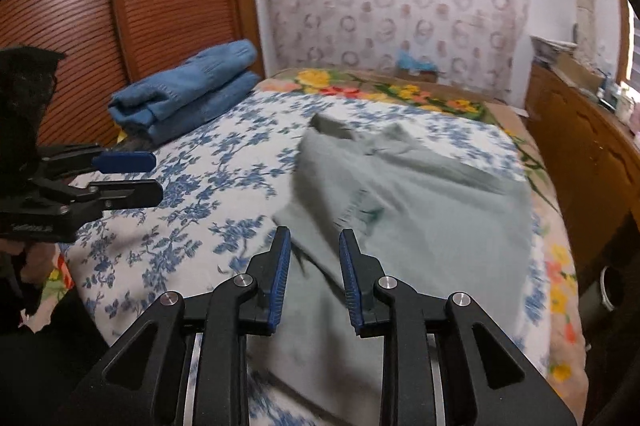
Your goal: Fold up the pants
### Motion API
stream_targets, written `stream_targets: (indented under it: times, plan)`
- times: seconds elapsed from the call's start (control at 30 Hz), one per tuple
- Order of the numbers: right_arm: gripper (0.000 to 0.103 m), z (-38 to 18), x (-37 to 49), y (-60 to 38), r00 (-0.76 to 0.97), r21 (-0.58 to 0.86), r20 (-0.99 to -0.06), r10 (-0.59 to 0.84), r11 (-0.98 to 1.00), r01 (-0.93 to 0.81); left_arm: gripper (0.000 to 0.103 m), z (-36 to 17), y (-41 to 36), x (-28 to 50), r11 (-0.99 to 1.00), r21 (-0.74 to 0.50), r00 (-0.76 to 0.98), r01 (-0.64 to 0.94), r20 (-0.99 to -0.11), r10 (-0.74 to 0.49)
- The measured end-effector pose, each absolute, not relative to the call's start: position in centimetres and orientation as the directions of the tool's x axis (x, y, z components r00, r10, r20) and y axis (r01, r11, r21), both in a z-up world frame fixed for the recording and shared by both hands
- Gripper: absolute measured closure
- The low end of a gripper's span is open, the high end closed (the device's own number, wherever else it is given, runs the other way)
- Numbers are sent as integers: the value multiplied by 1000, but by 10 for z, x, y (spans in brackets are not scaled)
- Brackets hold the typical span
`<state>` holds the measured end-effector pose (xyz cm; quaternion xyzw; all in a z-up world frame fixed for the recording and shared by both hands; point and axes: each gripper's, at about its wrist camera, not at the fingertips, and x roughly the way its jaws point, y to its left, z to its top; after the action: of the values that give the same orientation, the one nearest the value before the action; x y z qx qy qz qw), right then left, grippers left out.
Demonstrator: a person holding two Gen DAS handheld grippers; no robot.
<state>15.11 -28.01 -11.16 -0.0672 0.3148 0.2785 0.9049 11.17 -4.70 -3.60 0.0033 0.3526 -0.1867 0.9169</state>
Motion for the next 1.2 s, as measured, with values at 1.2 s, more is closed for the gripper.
stream_targets:
  times: [1.2]
  plan:
    - [101, -105, 189, -259, 624, 0, -637, 453, 809, -587, 49, -57, -57, 122, 920, -157, 638, 359, -678, -365]
